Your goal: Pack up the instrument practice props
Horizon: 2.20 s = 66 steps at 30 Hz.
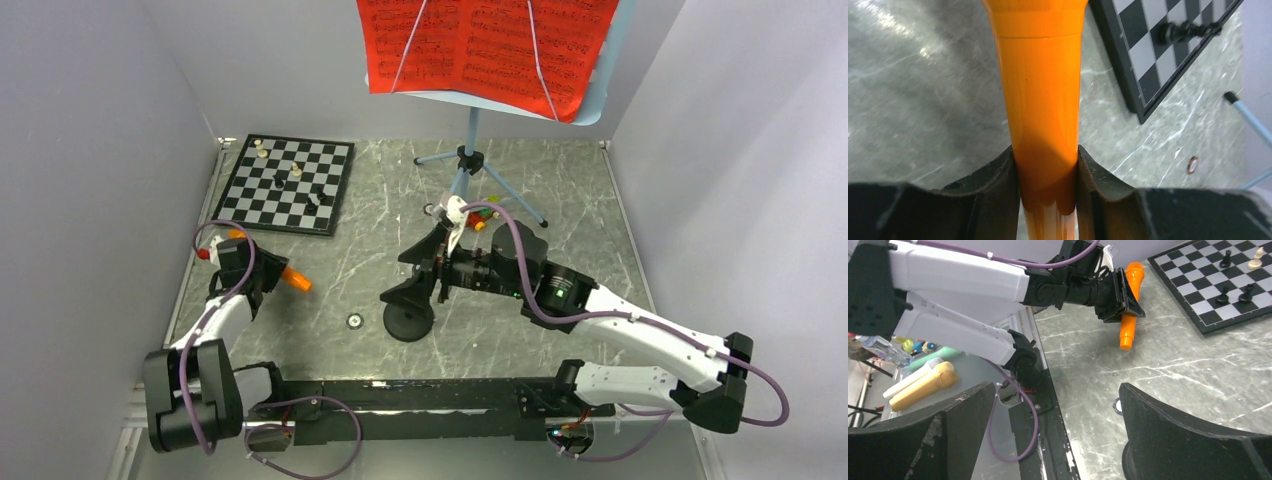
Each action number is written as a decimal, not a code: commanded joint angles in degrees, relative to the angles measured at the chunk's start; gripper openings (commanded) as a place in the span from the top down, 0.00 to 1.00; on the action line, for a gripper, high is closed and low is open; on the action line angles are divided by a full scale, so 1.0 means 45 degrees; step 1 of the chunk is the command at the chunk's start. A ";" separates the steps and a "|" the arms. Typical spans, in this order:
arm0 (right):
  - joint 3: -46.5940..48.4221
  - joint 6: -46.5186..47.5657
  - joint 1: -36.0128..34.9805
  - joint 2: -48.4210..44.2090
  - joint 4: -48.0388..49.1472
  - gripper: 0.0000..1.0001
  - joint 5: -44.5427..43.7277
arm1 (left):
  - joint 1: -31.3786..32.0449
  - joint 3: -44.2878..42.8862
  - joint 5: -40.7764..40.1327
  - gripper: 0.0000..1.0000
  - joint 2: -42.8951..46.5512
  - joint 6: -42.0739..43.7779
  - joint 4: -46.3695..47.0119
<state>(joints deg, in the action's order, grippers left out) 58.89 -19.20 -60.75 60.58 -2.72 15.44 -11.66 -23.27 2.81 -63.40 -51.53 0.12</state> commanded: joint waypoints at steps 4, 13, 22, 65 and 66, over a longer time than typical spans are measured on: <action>-0.0215 0.0869 -0.0038 -0.1366 -0.0533 0.00 -0.0782 | -0.0078 -0.0208 -0.1044 1.00 -0.1935 -0.2519 0.3820; -0.0095 0.1511 -0.0035 -0.1543 -0.1199 0.00 -0.1684 | -0.0019 -0.1204 -0.2012 1.00 -0.4329 -0.3576 0.3848; -0.0197 0.1901 -0.0015 -0.1869 -0.1658 0.00 -0.2650 | 0.0071 -0.2550 -0.2321 0.70 -0.5555 -0.3393 0.2506; -0.0118 0.1884 -0.0015 -0.2589 -0.2961 0.00 -0.4045 | 0.0130 -0.2173 -0.0030 0.10 -0.3765 -0.2694 0.3067; -0.0087 0.1901 -0.0015 -0.2498 -0.2986 0.00 -0.4006 | 0.0147 -0.2115 0.0024 0.03 -0.3095 -0.2629 0.3275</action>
<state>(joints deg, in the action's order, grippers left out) 56.55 -10.68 -60.73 49.39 -15.49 -1.67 -11.27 -34.13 -0.80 -85.91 -64.27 12.29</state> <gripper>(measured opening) 0.994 0.857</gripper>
